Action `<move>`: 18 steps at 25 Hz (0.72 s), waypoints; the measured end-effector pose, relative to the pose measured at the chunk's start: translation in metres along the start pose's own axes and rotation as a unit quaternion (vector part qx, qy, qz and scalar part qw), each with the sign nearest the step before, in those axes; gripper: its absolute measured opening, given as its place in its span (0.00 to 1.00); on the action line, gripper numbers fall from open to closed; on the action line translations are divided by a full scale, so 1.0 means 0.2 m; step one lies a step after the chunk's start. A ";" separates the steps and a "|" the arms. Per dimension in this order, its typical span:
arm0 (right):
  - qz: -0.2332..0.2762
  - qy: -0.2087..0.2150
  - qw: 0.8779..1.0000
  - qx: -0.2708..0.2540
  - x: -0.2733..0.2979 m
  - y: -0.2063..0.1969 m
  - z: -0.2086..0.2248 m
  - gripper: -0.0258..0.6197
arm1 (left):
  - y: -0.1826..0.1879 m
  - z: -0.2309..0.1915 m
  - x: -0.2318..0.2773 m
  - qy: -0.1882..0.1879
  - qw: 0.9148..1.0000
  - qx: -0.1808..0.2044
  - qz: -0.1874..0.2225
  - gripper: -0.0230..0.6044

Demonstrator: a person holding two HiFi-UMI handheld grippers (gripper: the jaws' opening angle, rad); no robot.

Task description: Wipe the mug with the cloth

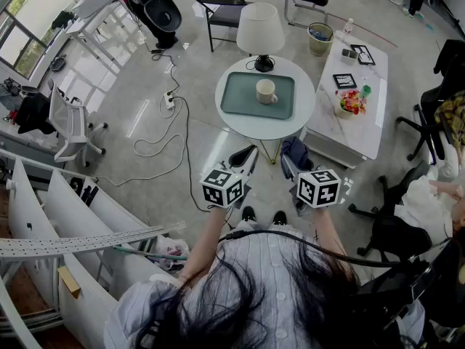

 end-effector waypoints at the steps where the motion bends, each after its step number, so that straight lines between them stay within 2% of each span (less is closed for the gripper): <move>1: 0.000 0.000 1.000 -0.001 0.00 0.01 0.01 0.18 | 0.00 0.00 0.01 0.002 1.000 -0.001 0.000 0.08; 10: 0.003 0.000 1.000 -0.001 -0.01 0.04 0.10 0.18 | -0.01 0.00 0.05 0.031 0.999 -0.016 -0.003 0.08; 18: -0.002 0.015 1.000 0.006 -0.02 0.06 0.19 0.18 | -0.01 0.07 0.12 0.037 0.999 -0.015 -0.010 0.08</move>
Point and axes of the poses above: the fingertips, and each gripper's own axes: x forward along the fingers, z to its right, y out of its top, the point moved 1 cm from there along -x, backward along the fingers, and after that the axes turned 15 degrees about x, right-handed, at the moved point
